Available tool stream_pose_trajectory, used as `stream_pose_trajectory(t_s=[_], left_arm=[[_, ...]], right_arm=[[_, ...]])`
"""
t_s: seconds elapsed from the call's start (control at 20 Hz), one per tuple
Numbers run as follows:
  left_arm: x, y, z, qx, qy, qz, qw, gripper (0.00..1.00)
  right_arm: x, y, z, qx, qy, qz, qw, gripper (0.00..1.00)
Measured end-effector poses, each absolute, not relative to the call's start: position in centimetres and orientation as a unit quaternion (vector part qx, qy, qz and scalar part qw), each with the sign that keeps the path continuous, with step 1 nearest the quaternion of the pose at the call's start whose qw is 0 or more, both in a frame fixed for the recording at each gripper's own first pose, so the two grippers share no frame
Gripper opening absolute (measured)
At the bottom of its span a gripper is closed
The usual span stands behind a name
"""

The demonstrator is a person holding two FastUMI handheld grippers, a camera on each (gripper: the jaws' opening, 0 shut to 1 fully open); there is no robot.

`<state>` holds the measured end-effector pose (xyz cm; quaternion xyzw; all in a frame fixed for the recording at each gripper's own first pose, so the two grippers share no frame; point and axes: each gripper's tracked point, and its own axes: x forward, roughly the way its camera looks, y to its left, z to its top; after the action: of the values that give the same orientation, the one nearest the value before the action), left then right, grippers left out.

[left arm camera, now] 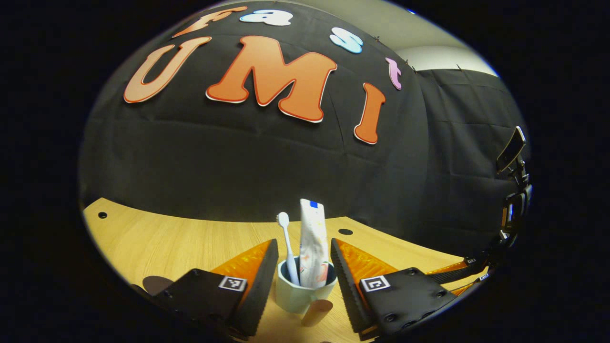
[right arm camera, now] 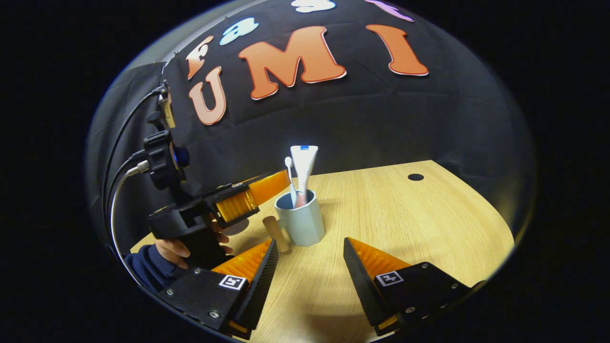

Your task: Put the toothbrush and toothpaste on the desktop into the cup, then pick up the cup and place it on the coaster on the desktop.

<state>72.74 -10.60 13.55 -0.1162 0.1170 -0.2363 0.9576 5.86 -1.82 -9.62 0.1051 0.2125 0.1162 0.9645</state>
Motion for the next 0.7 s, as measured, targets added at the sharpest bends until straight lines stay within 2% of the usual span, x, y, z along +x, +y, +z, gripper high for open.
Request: stream_pose_trajectory(t_s=[0.2,0.25,0.3,0.4,0.65,0.7], left_arm=[[69.9,-5.5,15.7,-0.111,0.114,-0.211,0.965,0.80],[69.2,-4.2,16.0,-0.100,0.116,-0.203,0.967,0.83],[68.5,-2.8,16.0,-0.086,0.121,-0.190,0.971,0.93],[66.5,0.2,16.8,-0.060,0.114,-0.164,0.978,0.98],[61.9,6.2,19.6,-0.003,0.070,-0.125,0.990,0.98],[61.4,7.5,19.6,0.007,0.066,-0.116,0.991,0.96]], right_arm=[[6.7,-0.1,-7.7,0.103,0.239,0.124,0.957,0.84],[6.9,0.1,-7.6,0.099,0.252,0.122,0.955,0.84],[7.4,0.4,-7.4,0.093,0.263,0.118,0.953,0.84],[8.2,1.1,-7.5,0.070,0.287,0.107,0.949,0.84],[9.2,3.9,-7.1,0.085,0.351,0.109,0.926,0.84],[9.3,4.8,-6.9,0.093,0.363,0.116,0.920,0.84]])
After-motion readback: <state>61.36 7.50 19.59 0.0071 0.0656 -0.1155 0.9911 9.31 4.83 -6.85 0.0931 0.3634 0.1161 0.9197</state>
